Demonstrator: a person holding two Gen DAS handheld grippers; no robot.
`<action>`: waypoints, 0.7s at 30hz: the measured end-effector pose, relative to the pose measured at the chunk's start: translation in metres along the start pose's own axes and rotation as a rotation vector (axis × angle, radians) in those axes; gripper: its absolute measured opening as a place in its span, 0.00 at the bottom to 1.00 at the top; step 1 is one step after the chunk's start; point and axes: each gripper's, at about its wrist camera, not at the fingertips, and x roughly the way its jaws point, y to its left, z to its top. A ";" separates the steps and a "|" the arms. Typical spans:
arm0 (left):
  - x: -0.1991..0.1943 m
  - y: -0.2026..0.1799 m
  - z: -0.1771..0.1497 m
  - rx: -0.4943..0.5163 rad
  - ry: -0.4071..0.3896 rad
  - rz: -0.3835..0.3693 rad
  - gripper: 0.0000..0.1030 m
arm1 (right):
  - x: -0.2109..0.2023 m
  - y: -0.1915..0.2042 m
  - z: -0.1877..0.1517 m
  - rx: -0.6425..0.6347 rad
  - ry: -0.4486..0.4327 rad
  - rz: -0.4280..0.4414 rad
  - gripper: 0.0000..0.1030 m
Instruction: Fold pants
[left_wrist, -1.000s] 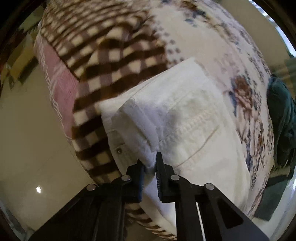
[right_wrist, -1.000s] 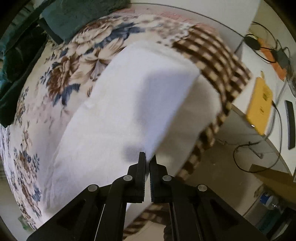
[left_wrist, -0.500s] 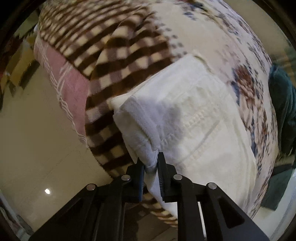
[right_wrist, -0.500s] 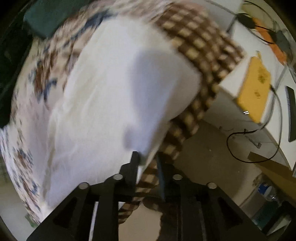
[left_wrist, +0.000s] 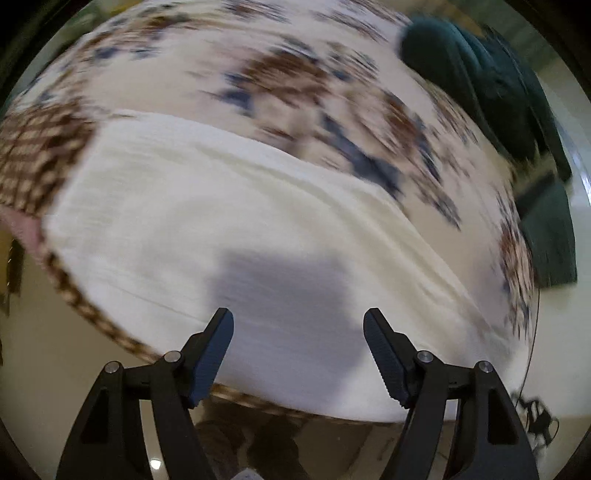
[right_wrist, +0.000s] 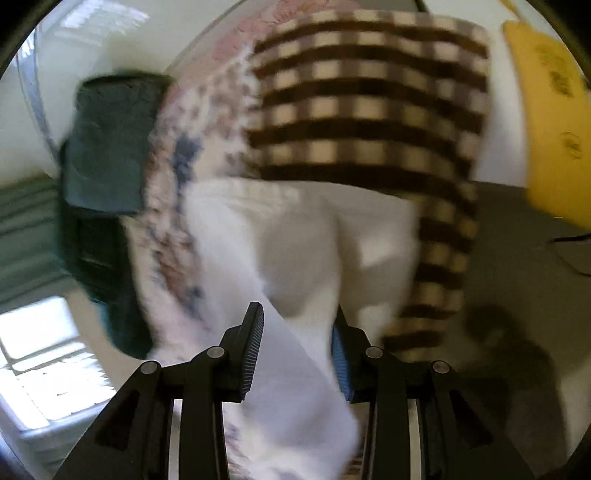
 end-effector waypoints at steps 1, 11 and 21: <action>0.007 -0.015 -0.004 0.020 0.012 -0.007 0.69 | -0.008 0.008 0.002 -0.040 -0.047 0.005 0.27; 0.064 -0.124 -0.023 0.227 0.102 0.014 0.69 | -0.022 -0.001 0.036 -0.177 0.005 -0.156 0.26; 0.100 -0.153 -0.025 0.290 0.169 0.064 0.69 | 0.007 -0.014 0.044 -0.116 -0.026 -0.163 0.05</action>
